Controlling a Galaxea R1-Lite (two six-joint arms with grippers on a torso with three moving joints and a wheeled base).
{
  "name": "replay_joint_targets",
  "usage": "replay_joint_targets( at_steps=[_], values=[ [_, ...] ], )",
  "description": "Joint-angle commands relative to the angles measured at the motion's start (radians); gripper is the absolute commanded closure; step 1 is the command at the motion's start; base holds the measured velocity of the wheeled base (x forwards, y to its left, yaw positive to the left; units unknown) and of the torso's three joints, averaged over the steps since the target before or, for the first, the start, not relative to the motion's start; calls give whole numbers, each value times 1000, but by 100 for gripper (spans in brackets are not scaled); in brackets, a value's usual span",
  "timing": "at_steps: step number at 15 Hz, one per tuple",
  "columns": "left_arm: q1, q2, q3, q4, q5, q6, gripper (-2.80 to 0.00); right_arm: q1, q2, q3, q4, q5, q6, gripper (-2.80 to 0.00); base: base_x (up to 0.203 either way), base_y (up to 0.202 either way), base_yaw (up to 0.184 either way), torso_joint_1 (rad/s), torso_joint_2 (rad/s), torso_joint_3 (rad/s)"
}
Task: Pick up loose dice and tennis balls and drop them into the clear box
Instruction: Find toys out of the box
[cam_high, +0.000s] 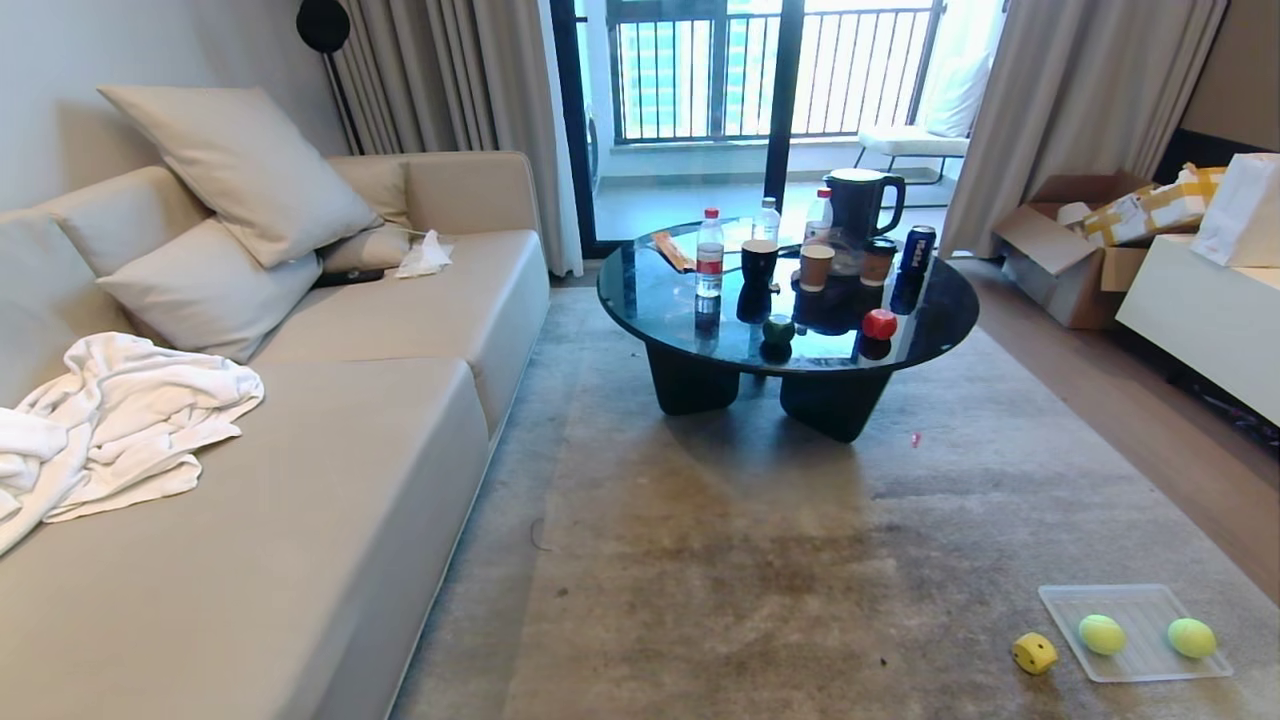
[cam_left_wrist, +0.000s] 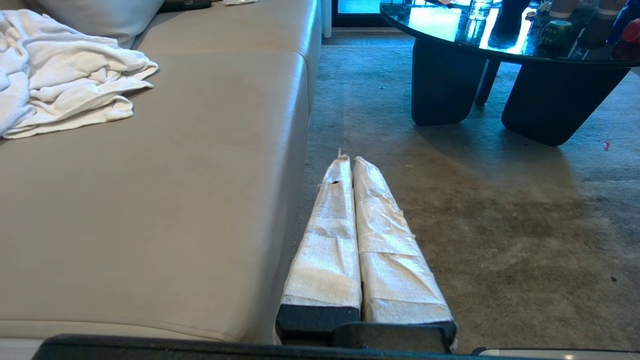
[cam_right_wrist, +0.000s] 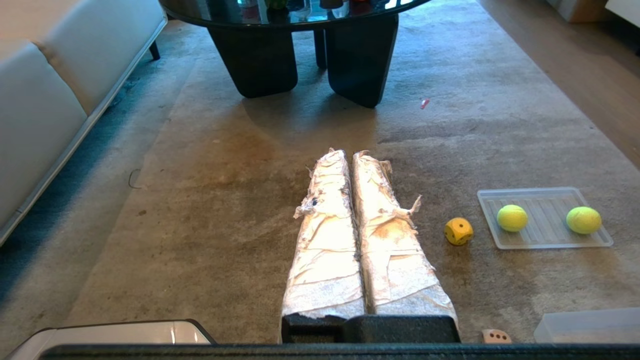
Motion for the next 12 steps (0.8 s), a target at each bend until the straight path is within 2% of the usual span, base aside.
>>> replay_joint_targets(
  at_steps=[1, 7, 12],
  values=[
    [0, 2, 0, 0, 0, 0, 0, 0, 0, -1, 1, 0, 0, 0, 0, 0, 0, 0, 0, 0],
    [0, 2, 0, 0, -1, 0, 0, 0, 0, 1, 1, 0, 0, 0, 0, 0, 0, 0, 0, 0],
    [0, 2, 0, 0, -1, 0, 0, 0, 0, 0, 1, 0, 0, 0, 0, 6, -137, 2, 0, 2]
  ],
)
